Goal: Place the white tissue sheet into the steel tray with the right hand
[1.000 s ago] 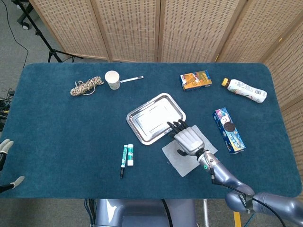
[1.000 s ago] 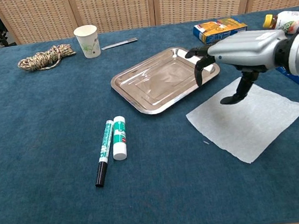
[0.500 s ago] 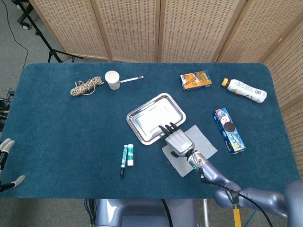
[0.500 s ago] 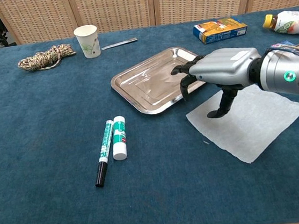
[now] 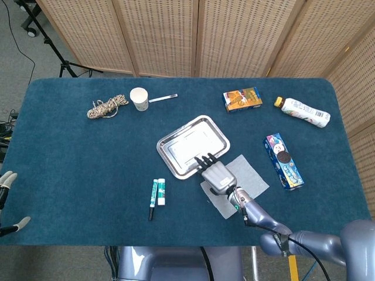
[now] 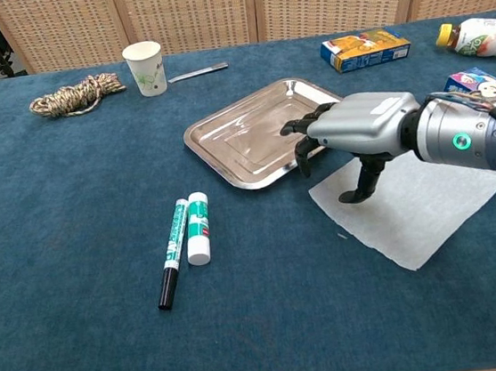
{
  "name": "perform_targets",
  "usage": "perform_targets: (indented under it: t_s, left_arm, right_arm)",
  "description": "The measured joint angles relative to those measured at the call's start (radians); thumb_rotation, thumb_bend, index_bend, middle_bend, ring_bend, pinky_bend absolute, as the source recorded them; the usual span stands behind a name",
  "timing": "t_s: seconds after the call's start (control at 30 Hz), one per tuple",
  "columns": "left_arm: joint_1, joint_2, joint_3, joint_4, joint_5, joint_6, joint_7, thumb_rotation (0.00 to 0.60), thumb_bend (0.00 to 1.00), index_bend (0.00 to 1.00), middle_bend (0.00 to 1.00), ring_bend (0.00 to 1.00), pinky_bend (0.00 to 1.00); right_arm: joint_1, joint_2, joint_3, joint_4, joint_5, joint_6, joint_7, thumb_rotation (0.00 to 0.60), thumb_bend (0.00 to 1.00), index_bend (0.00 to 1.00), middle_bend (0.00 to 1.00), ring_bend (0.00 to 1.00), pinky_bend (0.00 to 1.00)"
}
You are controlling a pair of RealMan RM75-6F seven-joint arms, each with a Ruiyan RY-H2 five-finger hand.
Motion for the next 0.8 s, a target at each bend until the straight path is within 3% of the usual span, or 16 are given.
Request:
perform_targets:
  t_s: [0.43, 0.8]
  left_arm:
    - [0.000, 0.001, 0.001, -0.002, 0.001, -0.001, -0.002, 0.600, 0.00, 0.00, 0.00, 0.00, 0.00]
    - [0.000, 0.003, 0.001, -0.002, 0.001, -0.001, -0.007, 0.600, 0.00, 0.00, 0.00, 0.00, 0.00]
  right_arm:
    - [0.009, -0.014, -0.018, 0.029, 0.021, 0.007, 0.002, 0.600, 0.37, 0.47, 0.00, 0.00, 0.00]
    - [0.001, -0.033, -0.026, 0.050, 0.008, 0.028, 0.037, 0.600, 0.52, 0.59, 0.00, 0.00, 0.00]
